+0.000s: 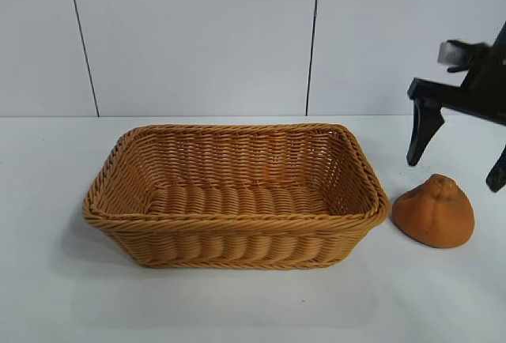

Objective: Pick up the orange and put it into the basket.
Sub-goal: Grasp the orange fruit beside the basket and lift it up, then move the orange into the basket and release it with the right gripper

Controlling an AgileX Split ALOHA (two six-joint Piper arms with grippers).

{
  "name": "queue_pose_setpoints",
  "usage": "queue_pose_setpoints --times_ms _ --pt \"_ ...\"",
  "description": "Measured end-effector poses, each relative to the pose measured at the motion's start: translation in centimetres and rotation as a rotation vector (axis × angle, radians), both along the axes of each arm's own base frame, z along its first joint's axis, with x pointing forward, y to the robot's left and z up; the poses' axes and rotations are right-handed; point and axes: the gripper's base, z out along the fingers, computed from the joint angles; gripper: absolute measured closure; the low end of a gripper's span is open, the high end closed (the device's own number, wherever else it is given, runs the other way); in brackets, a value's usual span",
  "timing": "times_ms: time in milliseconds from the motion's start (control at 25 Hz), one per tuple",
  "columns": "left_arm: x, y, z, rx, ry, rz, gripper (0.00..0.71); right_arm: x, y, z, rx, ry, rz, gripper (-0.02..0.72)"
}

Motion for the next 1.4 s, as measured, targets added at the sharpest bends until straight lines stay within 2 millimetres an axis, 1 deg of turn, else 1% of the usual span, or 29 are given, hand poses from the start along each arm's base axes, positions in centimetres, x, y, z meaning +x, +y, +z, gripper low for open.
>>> queue_pose_setpoints --times_ms 80,160,280,360,440,520,600,720,760,840,920,1000,1040,1280,1360,1400 --pt "0.0 0.0 0.0 0.0 0.0 0.0 0.044 0.2 0.1 -1.3 0.0 0.023 0.0 0.052" --pt "0.0 0.0 0.0 0.0 0.0 0.0 0.044 0.3 0.1 -2.1 -0.002 0.026 -0.004 0.052" --pt "0.0 0.0 0.0 0.0 0.0 0.0 0.044 0.6 0.1 -2.3 -0.005 0.008 -0.009 0.053" --pt "0.0 0.0 0.0 0.0 0.0 0.0 0.044 0.6 0.1 -2.3 -0.006 0.005 -0.009 0.082" --pt "0.0 0.0 0.0 0.0 0.0 0.0 0.044 0.6 0.1 -2.3 -0.008 0.006 -0.01 0.169" --pt "0.0 0.0 0.0 0.0 0.0 0.0 0.044 0.6 0.1 -2.5 -0.008 0.011 -0.01 0.291" --pt "0.0 0.0 0.0 0.0 0.0 0.0 0.044 0.5 0.1 -2.5 -0.007 0.018 -0.009 0.453" --pt "0.0 0.0 0.0 0.001 0.0 0.0 0.044 0.5 0.1 -2.3 -0.004 0.031 -0.006 0.667" --pt "0.0 0.0 0.0 0.001 0.0 0.0 0.044 0.5 0.1 -2.1 -0.003 0.036 -0.003 0.681" --pt "0.0 0.0 0.0 0.001 0.0 -0.001 0.044 0.6 0.2 -1.5 0.001 0.044 0.003 0.681" --pt "0.0 0.0 0.0 0.001 0.0 -0.001 0.044 0.7 0.2 -0.5 0.006 0.047 0.011 0.681" --pt "0.0 0.0 0.0 0.001 0.0 -0.001 0.044 1.1 0.3 1.2 0.01 0.027 0.025 0.681" --pt "0.0 0.0 0.0 0.001 0.0 -0.001 0.044 1.2 0.3 2.3 0.012 0.014 0.031 0.681" --pt "0.0 0.0 0.0 0.001 0.0 -0.001 0.044 2.1 0.4 10.8 0.023 -0.16 0.061 0.681" --pt "0.0 0.0 0.0 0.001 0.0 -0.001 0.044 2.3 0.7 12.8 0.02 -0.221 0.072 0.681" --pt "0.0 0.0 0.0 0.001 0.0 -0.001 0.044 2.4 1.0 13.5 0.018 -0.245 0.08 0.681"
